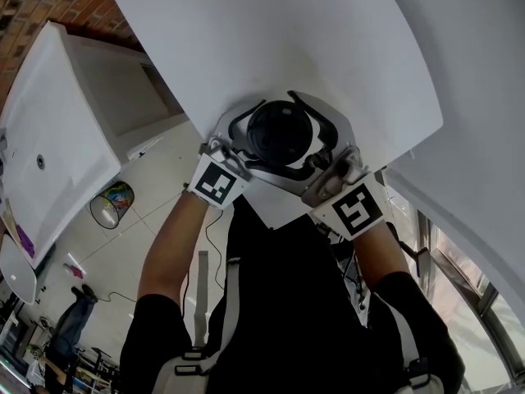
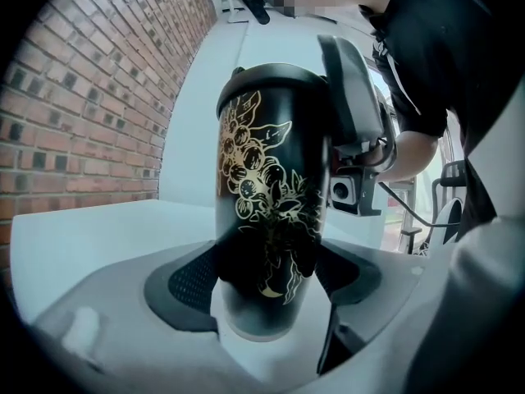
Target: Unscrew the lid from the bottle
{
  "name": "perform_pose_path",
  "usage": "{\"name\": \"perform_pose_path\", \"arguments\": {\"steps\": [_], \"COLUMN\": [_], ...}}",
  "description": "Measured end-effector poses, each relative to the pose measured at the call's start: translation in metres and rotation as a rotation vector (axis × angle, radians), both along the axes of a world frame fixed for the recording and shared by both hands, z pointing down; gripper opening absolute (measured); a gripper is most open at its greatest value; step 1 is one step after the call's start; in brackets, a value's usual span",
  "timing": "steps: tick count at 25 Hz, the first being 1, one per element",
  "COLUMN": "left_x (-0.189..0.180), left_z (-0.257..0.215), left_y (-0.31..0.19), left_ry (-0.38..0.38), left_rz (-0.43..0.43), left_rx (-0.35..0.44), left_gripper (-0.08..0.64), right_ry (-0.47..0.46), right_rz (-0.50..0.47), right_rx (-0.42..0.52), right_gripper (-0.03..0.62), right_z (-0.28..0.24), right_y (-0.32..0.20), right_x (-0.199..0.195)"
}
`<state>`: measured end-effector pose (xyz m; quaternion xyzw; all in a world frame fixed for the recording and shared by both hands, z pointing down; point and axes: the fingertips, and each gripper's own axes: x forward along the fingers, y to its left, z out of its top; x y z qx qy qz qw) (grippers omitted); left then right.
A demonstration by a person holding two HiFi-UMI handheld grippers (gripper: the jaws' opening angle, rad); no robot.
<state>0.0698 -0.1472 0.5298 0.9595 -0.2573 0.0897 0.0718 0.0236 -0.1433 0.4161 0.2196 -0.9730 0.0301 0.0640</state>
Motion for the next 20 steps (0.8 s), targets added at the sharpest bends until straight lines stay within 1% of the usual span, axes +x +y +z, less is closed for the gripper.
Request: {"name": "perform_pose_path", "arguments": {"steps": [4,9,15,18,20], "left_x": [0.0025,0.0013,0.0003,0.0005,0.0008], "left_z": [0.001,-0.0001,0.0014,0.0022,0.0024], "left_y": [-0.0001,0.003,0.0041,0.0045,0.004], "left_ry": [0.008,0.003,-0.004,-0.007,-0.004], "left_rz": [0.034,0.117,0.145,0.167,0.172], "left_rx": [-0.013,0.002,-0.01,-0.011,-0.014], "left_gripper": [0.373,0.374,0.374,0.374,0.376], "right_ry": [-0.012,-0.039,-0.045,-0.03,-0.019], "right_rz": [-0.028,-0.06,-0.202,-0.269,-0.292], "right_rx": [-0.01,-0.011,-0.07,-0.067,-0.05], "right_gripper": [0.463,0.463,0.463,0.463,0.463], "right_z": [0.0003,-0.0036,-0.0004,0.0,0.0001], "right_y": [-0.0006,0.0012,0.0064,0.0083,0.0084], "right_x": [0.0021,-0.0027,-0.0028,-0.0037,-0.0047]}}
